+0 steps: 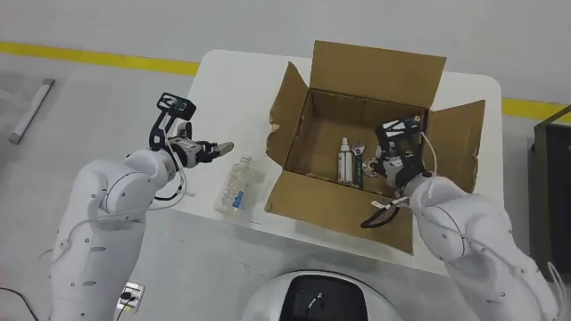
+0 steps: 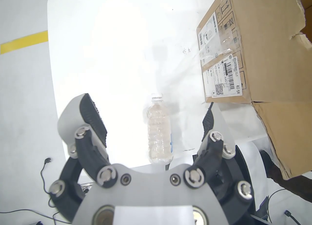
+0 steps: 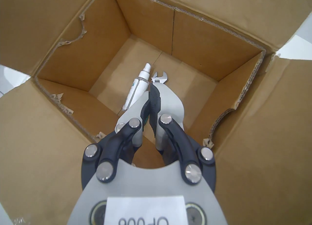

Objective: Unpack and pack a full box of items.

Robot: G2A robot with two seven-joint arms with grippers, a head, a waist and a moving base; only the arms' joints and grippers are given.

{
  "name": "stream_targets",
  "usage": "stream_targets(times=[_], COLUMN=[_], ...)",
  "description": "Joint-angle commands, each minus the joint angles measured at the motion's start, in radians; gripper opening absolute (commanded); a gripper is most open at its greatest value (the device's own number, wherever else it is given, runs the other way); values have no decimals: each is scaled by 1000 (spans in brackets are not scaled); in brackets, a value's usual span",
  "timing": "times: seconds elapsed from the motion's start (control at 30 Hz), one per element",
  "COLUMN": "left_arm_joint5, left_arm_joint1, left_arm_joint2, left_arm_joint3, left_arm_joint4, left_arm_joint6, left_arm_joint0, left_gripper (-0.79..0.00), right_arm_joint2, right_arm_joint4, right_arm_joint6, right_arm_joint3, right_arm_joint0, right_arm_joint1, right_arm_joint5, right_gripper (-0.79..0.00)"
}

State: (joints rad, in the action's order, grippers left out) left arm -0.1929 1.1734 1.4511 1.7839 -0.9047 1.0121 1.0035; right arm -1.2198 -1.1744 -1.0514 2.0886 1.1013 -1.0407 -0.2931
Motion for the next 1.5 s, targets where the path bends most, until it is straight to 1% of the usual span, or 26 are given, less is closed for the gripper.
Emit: stream_targets(times=[0.0,0.07,0.13,0.63,0.67,0.73,0.8,0.93,0.97,1.0,1.03,1.07,1.13,1.23,1.33,1.4,1.47], left_arm_joint5=[0,0,0,0,0,0,0,0,0,0,0,0,0,0,0,0,0], left_arm_joint1=[0,0,0,0,0,0,0,0,0,0,0,0,0,0,0,0,0], left_arm_joint2=[0,0,0,0,0,0,0,0,0,0,0,0,0,0,0,0,0], left_arm_joint3=[0,0,0,0,0,0,0,0,0,0,0,0,0,0,0,0,0], left_arm_joint4=[0,0,0,0,0,0,0,0,0,0,0,0,0,0,0,0,0], left_arm_joint6=[0,0,0,0,0,0,0,0,0,0,0,0,0,0,0,0,0], left_arm_joint0=[0,0,0,0,0,0,0,0,0,0,0,0,0,0,0,0,0], left_gripper=[0,0,0,0,0,0,0,0,0,0,0,0,0,0,0,0,0], right_arm_joint2=[94,172,234,234,240,255,274,310,320,330,340,350,367,375,381,381,381], right_arm_joint4=[-79,-137,-135,-135,-130,-100,-77,-7,5,11,11,16,9,11,4,4,-3], right_arm_joint6=[-58,-84,-89,-89,-73,-36,-15,-22,-23,-33,-40,-51,-76,-129,-167,-190,-199], right_arm_joint3=[-81,-165,-230,-230,-232,-265,-306,-393,-408,-430,-447,-461,-486,-521,-543,-554,-555], right_arm_joint0=[-100,-184,-248,-248,-237,-220,-225,-268,-283,-296,-312,-327,-357,-392,-412,-417,-416], right_arm_joint1=[-16,-37,-59,-59,-60,-67,-78,-106,-114,-120,-126,-133,-144,-157,-168,-173,-177], right_arm_joint5=[-55,-103,-141,-141,-136,-120,-126,-158,-167,-172,-176,-176,-177,-201,-218,-225,-231], right_gripper=[-785,-785,-785,-785,-785,-785,-785,-785,-754,-511,-462,-471,-462,-406,-394,-314,-323])
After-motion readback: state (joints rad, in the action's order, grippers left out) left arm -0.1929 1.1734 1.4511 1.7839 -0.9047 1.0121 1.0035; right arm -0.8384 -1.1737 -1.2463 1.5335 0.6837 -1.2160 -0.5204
